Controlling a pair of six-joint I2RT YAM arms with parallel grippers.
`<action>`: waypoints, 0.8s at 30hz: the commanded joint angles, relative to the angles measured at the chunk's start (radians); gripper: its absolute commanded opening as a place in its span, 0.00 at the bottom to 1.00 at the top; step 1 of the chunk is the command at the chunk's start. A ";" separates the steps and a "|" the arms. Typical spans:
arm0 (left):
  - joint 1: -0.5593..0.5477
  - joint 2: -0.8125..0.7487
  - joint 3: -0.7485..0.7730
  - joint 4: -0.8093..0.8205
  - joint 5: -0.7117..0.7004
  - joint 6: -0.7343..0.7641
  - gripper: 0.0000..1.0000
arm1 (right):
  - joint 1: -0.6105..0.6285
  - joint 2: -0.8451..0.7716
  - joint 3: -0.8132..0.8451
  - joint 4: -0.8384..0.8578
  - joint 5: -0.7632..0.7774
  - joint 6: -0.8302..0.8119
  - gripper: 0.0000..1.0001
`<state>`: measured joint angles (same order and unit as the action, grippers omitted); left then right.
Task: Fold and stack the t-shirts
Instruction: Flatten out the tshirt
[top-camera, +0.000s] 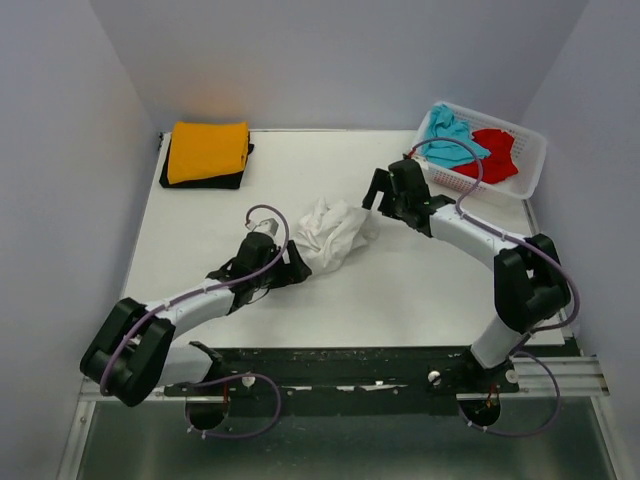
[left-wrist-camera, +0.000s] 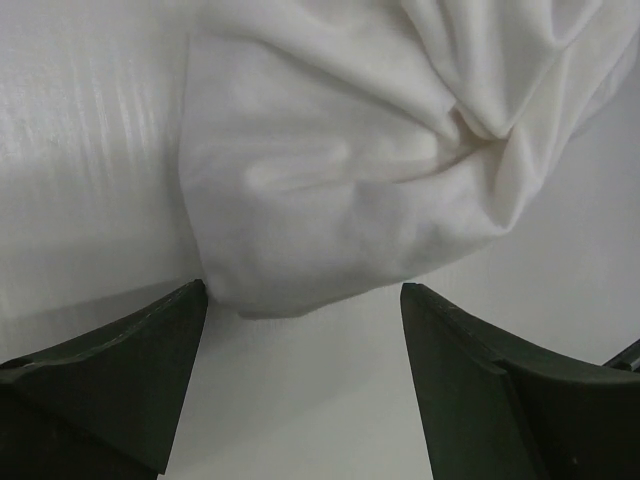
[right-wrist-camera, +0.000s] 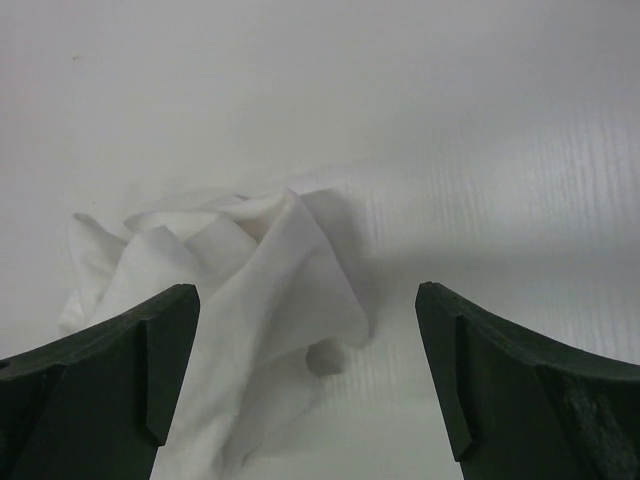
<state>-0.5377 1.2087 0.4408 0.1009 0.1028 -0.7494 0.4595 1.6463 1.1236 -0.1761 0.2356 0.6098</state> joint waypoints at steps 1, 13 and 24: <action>0.008 0.107 0.047 0.123 0.035 -0.009 0.76 | -0.002 0.103 0.093 0.080 -0.102 0.069 0.96; 0.013 0.252 0.178 0.072 -0.053 0.025 0.00 | -0.002 0.239 0.106 0.142 -0.175 0.077 0.46; 0.005 -0.002 0.238 -0.078 -0.243 0.109 0.00 | -0.003 0.070 0.136 0.067 0.013 -0.056 0.09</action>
<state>-0.5304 1.3331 0.6006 0.1177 0.0189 -0.7074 0.4591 1.8442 1.2293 -0.0990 0.1646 0.6239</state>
